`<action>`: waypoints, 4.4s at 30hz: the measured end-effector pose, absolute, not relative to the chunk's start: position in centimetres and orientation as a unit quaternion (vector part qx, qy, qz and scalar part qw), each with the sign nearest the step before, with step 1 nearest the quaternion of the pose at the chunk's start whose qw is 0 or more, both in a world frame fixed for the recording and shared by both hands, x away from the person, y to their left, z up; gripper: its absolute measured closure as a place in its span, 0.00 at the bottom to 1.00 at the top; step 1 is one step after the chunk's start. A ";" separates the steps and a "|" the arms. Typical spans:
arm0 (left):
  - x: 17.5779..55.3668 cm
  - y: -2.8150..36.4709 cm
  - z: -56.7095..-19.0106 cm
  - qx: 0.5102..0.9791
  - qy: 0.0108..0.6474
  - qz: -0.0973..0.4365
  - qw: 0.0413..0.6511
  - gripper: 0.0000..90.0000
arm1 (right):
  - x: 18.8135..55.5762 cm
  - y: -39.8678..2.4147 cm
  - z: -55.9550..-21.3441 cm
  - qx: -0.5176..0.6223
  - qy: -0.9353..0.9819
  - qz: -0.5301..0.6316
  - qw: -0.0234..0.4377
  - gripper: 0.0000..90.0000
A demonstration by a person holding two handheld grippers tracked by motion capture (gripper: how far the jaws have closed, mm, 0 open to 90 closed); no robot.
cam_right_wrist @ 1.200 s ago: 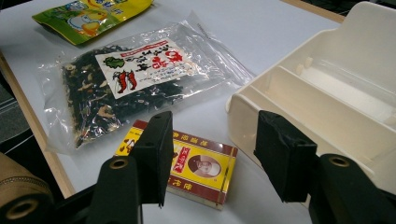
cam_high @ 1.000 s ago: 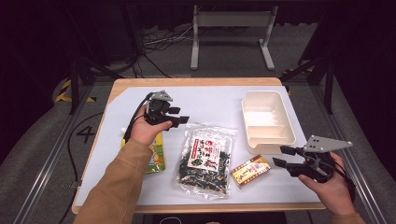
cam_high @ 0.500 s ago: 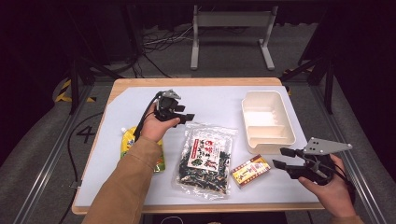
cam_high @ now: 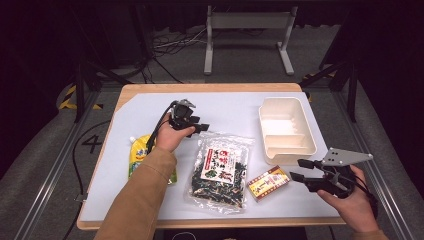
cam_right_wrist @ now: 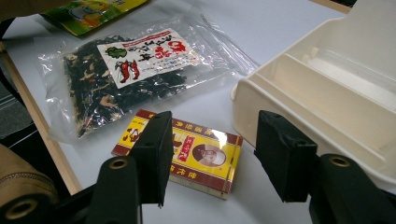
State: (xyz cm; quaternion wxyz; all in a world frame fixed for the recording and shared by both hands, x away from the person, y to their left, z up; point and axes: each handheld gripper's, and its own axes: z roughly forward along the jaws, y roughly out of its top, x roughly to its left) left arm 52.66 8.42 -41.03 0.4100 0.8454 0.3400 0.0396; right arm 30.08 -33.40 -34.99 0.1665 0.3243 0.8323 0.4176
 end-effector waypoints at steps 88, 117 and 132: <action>48.9 10.3 -33.1 0.808 0.276 0.068 0.517 1.00 | 31.2 -31.3 -34.4 0.318 0.835 0.420 0.156 0.51; 44.4 12.2 -29.0 0.768 0.208 0.060 0.603 1.00 | 34.2 -25.6 -33.3 0.284 0.854 0.419 0.122 0.46; 44.3 12.3 -28.9 0.770 0.203 0.060 0.602 1.00 | 36.0 -24.0 -33.3 0.293 0.841 0.443 0.104 0.43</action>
